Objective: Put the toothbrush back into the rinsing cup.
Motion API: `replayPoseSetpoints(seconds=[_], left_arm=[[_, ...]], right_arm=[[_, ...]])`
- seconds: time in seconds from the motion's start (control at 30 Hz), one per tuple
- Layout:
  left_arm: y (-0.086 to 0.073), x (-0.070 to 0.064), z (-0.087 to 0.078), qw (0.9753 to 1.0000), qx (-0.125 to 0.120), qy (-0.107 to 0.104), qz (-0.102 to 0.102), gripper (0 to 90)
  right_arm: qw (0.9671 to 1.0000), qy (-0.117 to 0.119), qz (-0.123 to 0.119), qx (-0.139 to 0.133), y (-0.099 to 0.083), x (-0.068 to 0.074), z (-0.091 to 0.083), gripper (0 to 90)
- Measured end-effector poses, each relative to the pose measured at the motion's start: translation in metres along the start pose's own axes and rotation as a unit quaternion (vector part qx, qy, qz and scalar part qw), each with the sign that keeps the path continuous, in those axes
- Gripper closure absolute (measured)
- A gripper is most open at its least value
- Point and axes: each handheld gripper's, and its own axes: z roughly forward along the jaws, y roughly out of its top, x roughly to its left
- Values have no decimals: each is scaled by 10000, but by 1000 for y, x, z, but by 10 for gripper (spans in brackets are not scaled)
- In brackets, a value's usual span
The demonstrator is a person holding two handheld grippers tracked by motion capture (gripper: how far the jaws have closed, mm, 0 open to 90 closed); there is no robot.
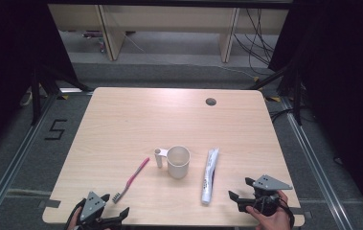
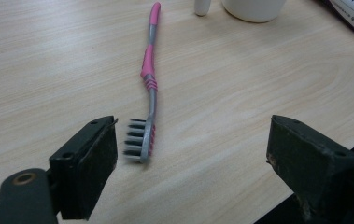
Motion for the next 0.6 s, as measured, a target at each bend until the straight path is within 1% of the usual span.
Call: replayPoseSetpoints(seconds=[0.03, 0.07, 0.13, 0.17, 0.2, 0.23, 0.27, 0.3, 0.33, 0.37, 0.4, 0.43, 0.47, 0.5, 0.53, 0.57, 0.6], left_arm=[[0, 0, 0, 10000, 24, 28, 19, 160], [0, -1, 0, 10000, 23, 34, -15, 160], [0, -1, 0, 10000, -47, 4, -22, 160], [0, -1, 0, 10000, -30, 41, -27, 161], [0, -1, -1, 10000, 53, 70, 3, 161], [0, -1, 0, 10000, -27, 25, -48, 161], [0, -1, 0, 10000, 2, -1, -11, 161], [1, -2, 0, 10000, -55, -28, -41, 165], [1, -2, -1, 10000, -30, -39, -1, 175], [1, -3, -1, 10000, -57, -49, -61, 179], [1, -2, -1, 9999, -61, -106, 4, 182], [1, -3, -1, 9999, -43, -111, 23, 197], [1, -3, 0, 9999, -79, -134, 0, 207], [1, -4, -1, 9999, -54, -133, 13, 232], [1, -3, -1, 9999, -37, -148, 61, 232], [1, -4, 0, 9997, -112, -199, 39, 260], [1, -4, -1, 9997, -98, -201, 94, 286]], right_arm=[[10000, 0, -51, 0, 0, -1, -1, 184], [10000, 6, -43, -27, 0, -1, 0, 185], [10000, -29, -53, -19, 0, 0, 0, 195], [10000, -8, -74, -44, 0, 0, -1, 198], [9999, -7, -84, -56, 1, 0, -1, 198], [9999, -1, -87, -58, 1, 0, -1, 198], [10000, -11, -79, -54, 1, -1, -1, 198], [10000, -22, -76, -47, 0, -1, -1, 198], [10000, -36, -49, -26, 0, -1, 0, 198], [10000, -33, -55, -17, 0, -1, 0, 198], [10000, 1, 84, 26, 0, 1, 0, 199], [10000, -29, -32, -5, 0, -1, 0, 200], [10000, -33, -76, -20, 0, -1, 0, 202], [10000, -12, -60, -47, 0, -1, 0, 203], [10000, -12, -60, -47, 0, -1, 0, 203], [10000, -18, -71, -12, 0, -1, 0, 204], [10000, -11, -41, 11, 0, 0, 0, 205]])
